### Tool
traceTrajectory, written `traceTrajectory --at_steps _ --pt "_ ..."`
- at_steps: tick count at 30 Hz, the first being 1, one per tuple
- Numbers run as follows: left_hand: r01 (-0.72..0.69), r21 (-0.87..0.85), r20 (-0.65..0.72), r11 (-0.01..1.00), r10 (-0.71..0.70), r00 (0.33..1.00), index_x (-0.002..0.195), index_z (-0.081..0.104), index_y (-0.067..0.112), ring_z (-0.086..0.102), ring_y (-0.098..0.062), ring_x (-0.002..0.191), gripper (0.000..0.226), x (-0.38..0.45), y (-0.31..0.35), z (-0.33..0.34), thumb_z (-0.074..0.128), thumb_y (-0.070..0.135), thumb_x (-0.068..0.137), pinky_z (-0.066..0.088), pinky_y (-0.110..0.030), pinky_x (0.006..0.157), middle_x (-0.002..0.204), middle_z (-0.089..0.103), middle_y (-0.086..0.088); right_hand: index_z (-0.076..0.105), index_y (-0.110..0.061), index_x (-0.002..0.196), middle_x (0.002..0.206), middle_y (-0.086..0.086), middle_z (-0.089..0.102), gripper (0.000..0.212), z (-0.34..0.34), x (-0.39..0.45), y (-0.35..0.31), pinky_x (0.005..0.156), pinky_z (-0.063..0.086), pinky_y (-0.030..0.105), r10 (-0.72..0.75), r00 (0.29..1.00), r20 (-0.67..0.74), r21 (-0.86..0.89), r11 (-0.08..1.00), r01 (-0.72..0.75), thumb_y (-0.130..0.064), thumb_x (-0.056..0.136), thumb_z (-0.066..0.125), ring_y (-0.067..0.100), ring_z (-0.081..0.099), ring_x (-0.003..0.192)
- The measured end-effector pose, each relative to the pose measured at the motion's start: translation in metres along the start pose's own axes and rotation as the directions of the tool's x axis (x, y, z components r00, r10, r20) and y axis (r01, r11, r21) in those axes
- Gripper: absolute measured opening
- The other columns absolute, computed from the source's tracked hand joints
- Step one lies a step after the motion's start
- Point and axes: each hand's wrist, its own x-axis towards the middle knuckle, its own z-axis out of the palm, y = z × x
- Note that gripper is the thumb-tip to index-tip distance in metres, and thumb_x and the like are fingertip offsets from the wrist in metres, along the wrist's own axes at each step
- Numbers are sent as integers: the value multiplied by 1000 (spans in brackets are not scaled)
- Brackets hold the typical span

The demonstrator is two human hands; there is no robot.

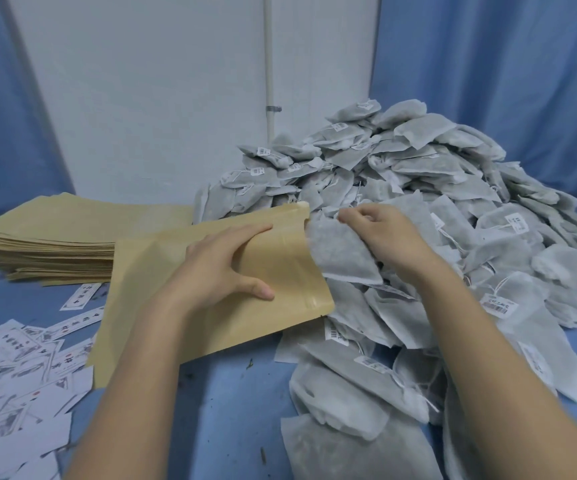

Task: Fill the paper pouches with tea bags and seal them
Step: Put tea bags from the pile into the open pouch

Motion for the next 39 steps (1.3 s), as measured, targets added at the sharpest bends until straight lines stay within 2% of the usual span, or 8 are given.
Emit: traceTrajectory --at_steps 5,10,13,16,22,27,31,39 --pt "-24 -31 -24 999 23 999 131 45 46 36 -8 132 91 0 1 -2 88 34 51 24 -43 113 137 47 20 64 -12 80 63 -6 62 33 28 4 -15 55 43 22 21 966 259 248 965 -88 -39 94 50 6 58 57" --pt "-24 -63 -84 998 19 996 128 46 49 37 -7 131 90 -3 -1 -11 88 32 50 24 -43 113 132 46 24 70 -18 78 69 10 58 13 22 -2 -15 75 48 29 -78 832 549 609 719 -335 -5 78 67 20 54 64" --pt "-46 -93 -49 995 41 998 120 44 58 37 -4 130 88 -3 3 -10 88 33 48 25 -39 114 128 47 30 58 2 109 98 36 59 26 34 -5 -21 74 46 33 -3 854 521 383 894 -230 6 84 55 37 61 82" --pt "-53 -81 -16 995 52 999 122 45 56 37 0 129 89 -2 5 -6 89 31 49 27 -32 112 125 46 33 59 -3 104 98 20 63 19 46 -1 -35 69 55 35 -9 869 494 158 984 -80 3 87 52 29 64 82" --pt "-51 -96 -65 994 45 997 129 47 48 36 -4 132 92 0 0 -6 89 30 49 23 -41 114 133 47 27 58 -8 90 78 9 51 11 57 8 -48 60 41 24 54 807 589 39 995 -95 -3 92 49 22 48 72" --pt "-35 -55 -36 998 33 999 128 46 48 37 -6 131 89 0 -3 -5 88 30 52 24 -41 113 135 48 21 58 3 101 95 16 64 18 47 4 -38 68 48 33 -59 914 402 -221 962 159 2 87 45 29 61 87" --pt "-57 -4 -64 998 57 996 126 45 50 39 -12 129 86 2 5 -3 87 33 53 26 -45 111 134 50 17 64 -15 89 87 4 68 8 12 -7 -26 71 51 29 -89 971 223 -162 979 127 -19 82 65 12 58 69" --pt "-94 46 23 995 93 995 130 49 43 40 -5 125 84 1 20 2 87 26 57 25 -40 112 122 45 29 59 -18 108 104 -3 60 29 -9 -30 -28 78 44 26 151 808 570 -525 823 216 -25 80 58 17 54 93"
